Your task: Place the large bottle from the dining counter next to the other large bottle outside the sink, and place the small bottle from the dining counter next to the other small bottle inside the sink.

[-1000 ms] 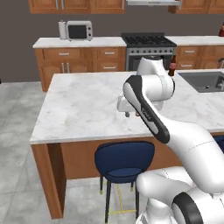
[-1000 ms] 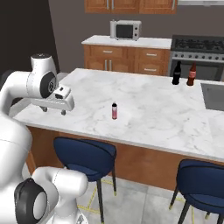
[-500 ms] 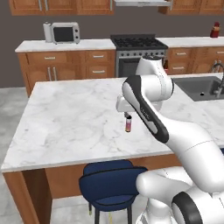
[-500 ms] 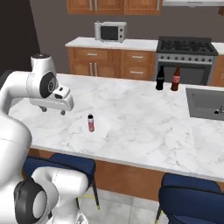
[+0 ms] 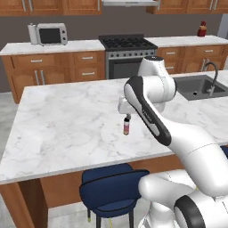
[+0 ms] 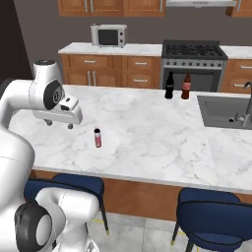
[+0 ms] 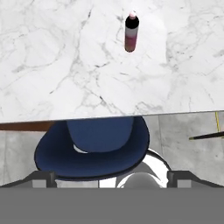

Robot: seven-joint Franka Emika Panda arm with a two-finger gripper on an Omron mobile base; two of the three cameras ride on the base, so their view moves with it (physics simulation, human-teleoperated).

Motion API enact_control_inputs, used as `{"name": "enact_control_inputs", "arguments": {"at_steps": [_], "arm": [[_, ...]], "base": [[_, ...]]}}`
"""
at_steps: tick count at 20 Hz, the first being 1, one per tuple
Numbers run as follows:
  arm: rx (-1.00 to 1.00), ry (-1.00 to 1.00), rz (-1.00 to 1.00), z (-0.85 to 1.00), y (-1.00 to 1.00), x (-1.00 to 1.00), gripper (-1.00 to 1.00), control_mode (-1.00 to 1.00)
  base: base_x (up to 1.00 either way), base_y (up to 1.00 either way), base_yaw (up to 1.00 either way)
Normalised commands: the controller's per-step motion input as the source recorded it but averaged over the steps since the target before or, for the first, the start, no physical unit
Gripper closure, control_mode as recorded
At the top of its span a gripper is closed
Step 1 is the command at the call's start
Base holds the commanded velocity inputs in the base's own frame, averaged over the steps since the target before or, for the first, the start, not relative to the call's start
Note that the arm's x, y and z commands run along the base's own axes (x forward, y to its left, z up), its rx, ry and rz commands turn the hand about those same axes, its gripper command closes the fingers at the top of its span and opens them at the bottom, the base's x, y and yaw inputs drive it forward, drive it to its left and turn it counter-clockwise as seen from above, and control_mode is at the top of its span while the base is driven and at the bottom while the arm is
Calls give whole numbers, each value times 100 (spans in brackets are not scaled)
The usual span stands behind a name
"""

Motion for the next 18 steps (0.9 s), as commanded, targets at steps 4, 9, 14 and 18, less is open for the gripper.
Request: {"name": "enact_control_inputs", "arguments": {"at_steps": [4, 9, 14, 18], "arm": [[0, 0, 0, 0, 0, 0, -100, 100], [0, 0, 0, 0, 0, 0, -100, 100], [0, 0, 0, 0, 0, 0, -100, 100], [0, 0, 0, 0, 0, 0, -100, 100]], "base": [[0, 0, 0], [0, 0, 1], [0, -10, 5], [0, 0, 0]]}}
